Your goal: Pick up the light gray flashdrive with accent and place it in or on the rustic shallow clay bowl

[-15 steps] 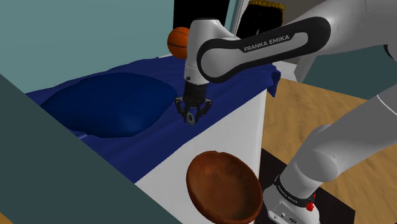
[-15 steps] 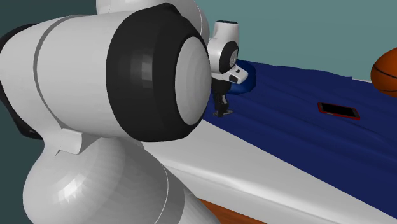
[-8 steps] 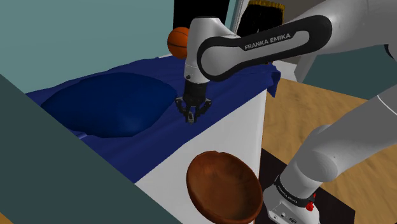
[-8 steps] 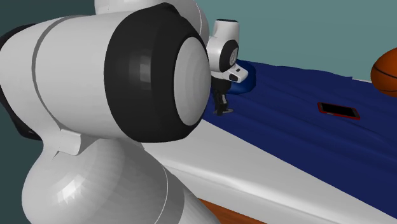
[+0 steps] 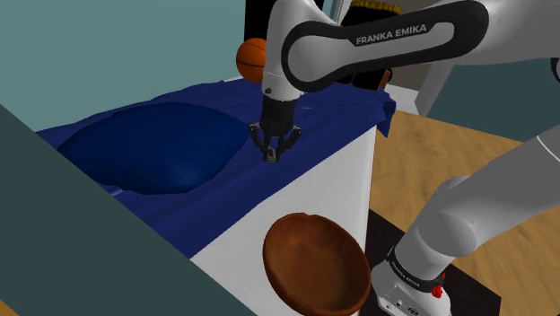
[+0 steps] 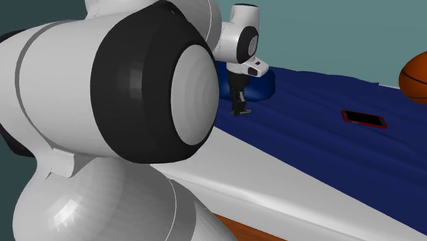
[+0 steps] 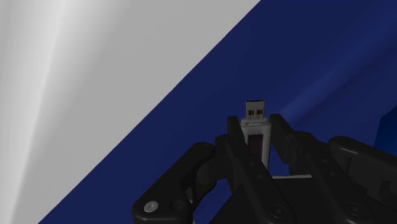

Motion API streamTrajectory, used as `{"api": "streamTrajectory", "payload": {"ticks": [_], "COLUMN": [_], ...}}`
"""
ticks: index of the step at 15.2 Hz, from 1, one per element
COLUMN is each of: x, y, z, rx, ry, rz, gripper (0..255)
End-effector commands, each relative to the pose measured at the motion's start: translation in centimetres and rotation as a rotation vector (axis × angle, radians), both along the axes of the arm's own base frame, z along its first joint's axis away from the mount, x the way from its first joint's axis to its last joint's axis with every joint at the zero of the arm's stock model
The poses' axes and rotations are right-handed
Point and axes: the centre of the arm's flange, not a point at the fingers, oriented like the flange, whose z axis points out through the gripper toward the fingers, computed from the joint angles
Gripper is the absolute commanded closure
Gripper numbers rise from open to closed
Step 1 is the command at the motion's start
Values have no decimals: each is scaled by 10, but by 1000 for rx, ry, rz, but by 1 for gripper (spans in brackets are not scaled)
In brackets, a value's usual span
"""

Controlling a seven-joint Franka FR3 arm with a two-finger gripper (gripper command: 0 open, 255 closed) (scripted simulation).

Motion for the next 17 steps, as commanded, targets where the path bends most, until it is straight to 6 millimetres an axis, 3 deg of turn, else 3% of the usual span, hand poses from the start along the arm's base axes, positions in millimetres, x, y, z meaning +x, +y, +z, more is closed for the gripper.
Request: {"api": "streamTrajectory", "payload": {"ticks": [1, 17], "x": [1, 1], "y": [0, 0], "z": [10, 95], "rx": [0, 0], "ry": [0, 0], "rz": [0, 0], "gripper": [255, 255]}}
